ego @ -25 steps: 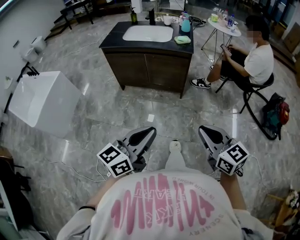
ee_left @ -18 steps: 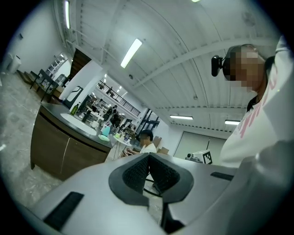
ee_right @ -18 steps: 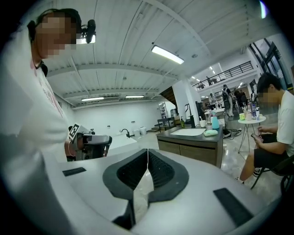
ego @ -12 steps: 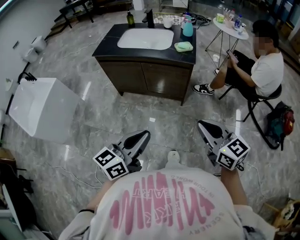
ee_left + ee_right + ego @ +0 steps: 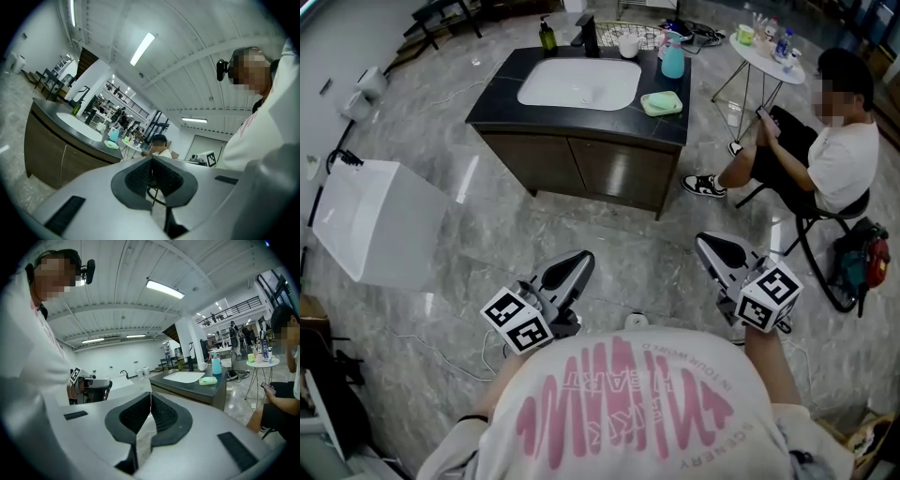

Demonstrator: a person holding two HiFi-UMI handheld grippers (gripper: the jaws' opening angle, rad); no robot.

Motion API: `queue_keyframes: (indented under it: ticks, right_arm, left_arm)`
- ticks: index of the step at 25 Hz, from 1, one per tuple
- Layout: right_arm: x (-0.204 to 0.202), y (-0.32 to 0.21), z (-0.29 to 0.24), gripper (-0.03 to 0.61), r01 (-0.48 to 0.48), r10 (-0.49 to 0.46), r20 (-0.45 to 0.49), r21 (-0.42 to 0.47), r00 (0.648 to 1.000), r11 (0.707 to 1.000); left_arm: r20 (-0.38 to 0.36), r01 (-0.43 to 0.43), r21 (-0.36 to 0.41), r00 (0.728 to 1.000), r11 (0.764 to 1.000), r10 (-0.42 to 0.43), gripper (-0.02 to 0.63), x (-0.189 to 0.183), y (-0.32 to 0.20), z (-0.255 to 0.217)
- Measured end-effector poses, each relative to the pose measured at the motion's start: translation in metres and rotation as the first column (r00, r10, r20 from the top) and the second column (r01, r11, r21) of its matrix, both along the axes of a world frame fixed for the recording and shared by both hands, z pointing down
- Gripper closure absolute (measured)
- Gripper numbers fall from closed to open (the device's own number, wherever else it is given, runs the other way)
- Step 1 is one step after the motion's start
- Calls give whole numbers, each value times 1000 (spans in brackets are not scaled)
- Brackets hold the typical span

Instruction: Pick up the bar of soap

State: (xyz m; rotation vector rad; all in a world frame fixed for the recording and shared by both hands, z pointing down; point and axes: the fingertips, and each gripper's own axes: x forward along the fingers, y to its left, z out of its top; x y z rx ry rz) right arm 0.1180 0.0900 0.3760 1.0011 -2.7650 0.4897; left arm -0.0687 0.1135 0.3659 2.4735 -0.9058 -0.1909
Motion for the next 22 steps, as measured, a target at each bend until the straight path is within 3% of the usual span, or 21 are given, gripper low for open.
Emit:
queue_keyframes:
  ticks: [8, 22]
  right_arm:
    - [6, -27, 11, 566, 45, -45, 1, -7, 999, 999]
    - [16, -39, 22, 566, 56, -55, 44, -4, 998, 998]
  left_arm:
    - [15, 26, 0, 1000, 1000, -26, 603, 9, -29, 1]
    - [60, 42, 6, 997, 999, -42, 603, 22, -34, 1]
